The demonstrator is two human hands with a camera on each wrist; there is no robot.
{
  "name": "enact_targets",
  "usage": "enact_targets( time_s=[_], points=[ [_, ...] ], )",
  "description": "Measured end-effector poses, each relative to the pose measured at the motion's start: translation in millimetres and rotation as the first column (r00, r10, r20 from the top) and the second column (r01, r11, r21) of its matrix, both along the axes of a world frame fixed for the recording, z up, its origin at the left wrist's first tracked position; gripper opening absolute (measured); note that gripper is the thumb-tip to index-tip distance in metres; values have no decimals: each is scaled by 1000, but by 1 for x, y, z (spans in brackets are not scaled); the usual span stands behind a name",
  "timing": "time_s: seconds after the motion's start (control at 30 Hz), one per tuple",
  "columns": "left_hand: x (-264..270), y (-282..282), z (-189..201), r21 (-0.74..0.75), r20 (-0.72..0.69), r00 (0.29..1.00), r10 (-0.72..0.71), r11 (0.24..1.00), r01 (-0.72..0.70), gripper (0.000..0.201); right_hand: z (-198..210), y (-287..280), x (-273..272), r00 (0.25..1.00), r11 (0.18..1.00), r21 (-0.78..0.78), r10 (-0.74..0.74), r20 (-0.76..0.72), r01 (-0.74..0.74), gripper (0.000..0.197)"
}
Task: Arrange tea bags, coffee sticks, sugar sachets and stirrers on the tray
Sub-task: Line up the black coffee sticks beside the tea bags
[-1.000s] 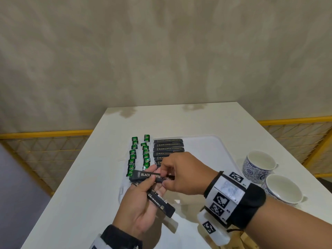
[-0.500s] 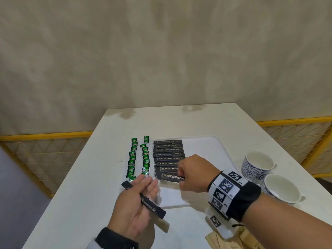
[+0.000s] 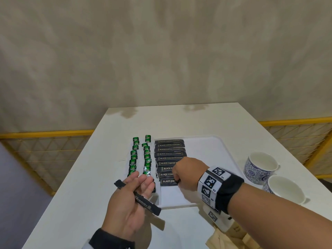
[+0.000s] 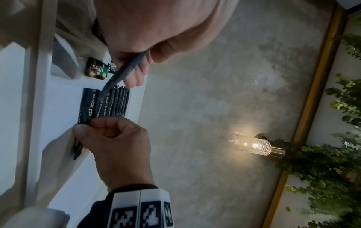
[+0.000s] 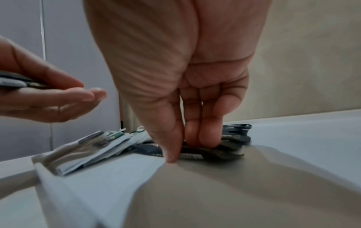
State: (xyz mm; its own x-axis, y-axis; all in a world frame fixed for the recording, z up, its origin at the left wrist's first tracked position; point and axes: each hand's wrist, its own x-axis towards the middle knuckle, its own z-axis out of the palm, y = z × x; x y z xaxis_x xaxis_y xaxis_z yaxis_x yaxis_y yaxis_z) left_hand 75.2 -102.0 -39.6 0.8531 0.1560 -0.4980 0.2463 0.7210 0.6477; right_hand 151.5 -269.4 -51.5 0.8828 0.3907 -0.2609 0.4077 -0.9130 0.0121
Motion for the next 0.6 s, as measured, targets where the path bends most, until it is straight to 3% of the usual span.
enact_targets(
  time_s=[0.17,0.27,0.33,0.43,0.5,0.6],
  points=[
    [0,0,2,-1,-31,1000,1,1000,-1,22,3,-1,-1,1000,1000,8,0,-2,0,19],
    [1,-3,2,15,-33,999,-11,1000,12,27,11,-3,-7,1000,986,169,0,26,-5,6],
    [2,-5,0,9,-18,1000,-24,1000,24,40,22,-2,-15,1000,928,373,2,-8,1,9],
    [2,-11,1,-67,29,999,-23,997,24,48,42,7,-33,976,798,600,77,-202,61,16],
    [1,-16,2,-100,76,996,-47,994,55,48,47,12,-46,942,721,679,116,-314,137,19],
    [-1,-21,0,-113,109,989,-104,987,116,42,45,16,-56,946,710,688,98,-310,152,26]
  ],
)
